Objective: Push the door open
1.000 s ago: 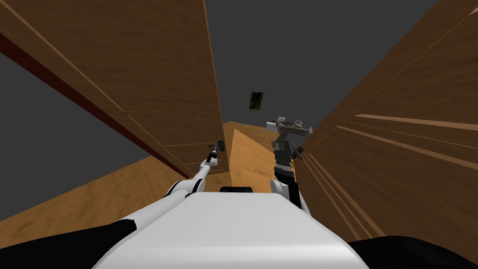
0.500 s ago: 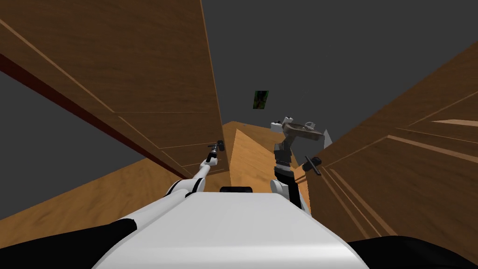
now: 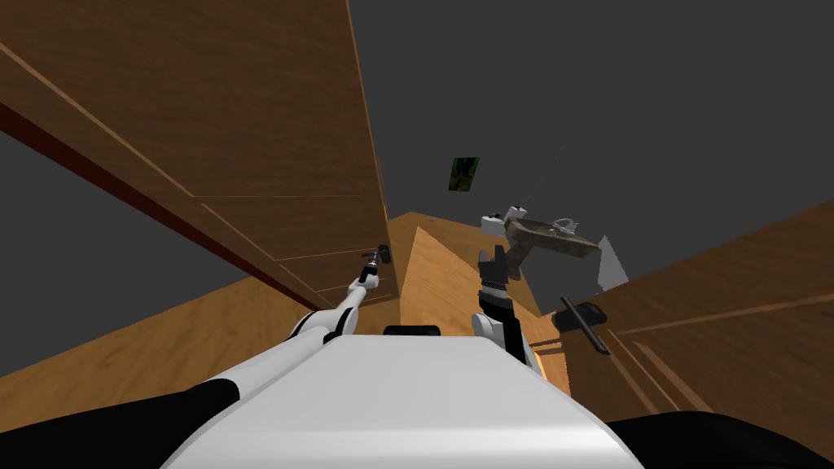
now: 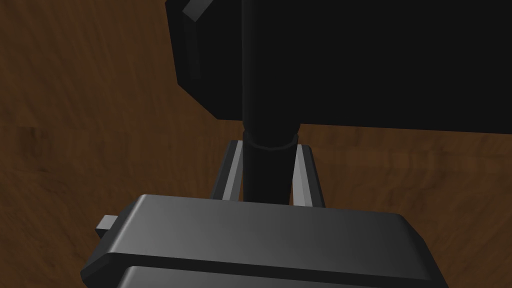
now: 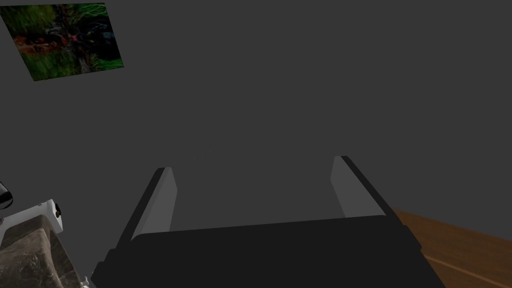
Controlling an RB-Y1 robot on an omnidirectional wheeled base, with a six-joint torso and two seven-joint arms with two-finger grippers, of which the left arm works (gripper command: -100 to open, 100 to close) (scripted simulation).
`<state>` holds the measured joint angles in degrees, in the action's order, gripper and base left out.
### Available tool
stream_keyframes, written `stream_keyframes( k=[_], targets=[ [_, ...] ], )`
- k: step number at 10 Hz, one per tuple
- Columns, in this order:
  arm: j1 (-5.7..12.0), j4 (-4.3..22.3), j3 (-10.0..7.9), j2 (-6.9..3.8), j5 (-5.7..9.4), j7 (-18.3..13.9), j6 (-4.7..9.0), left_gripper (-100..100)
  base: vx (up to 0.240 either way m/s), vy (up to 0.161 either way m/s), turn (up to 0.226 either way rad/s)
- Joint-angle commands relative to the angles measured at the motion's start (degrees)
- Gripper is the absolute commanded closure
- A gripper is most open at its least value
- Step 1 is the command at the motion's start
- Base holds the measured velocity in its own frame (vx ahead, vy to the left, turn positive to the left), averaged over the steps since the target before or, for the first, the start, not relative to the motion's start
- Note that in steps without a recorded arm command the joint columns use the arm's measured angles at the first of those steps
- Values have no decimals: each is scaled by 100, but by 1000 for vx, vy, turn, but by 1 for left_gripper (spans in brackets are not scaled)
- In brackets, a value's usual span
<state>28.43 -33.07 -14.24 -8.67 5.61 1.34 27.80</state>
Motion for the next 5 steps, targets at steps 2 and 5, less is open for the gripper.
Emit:
stream_keyframes(
  k=[2,5],
  targets=[
    [-59,-158,-137,-35,19,85,-55,100,147,-77,124],
    [-37,-114,-217,-48,29,122,-39,100,189,-103,174]
  ],
)
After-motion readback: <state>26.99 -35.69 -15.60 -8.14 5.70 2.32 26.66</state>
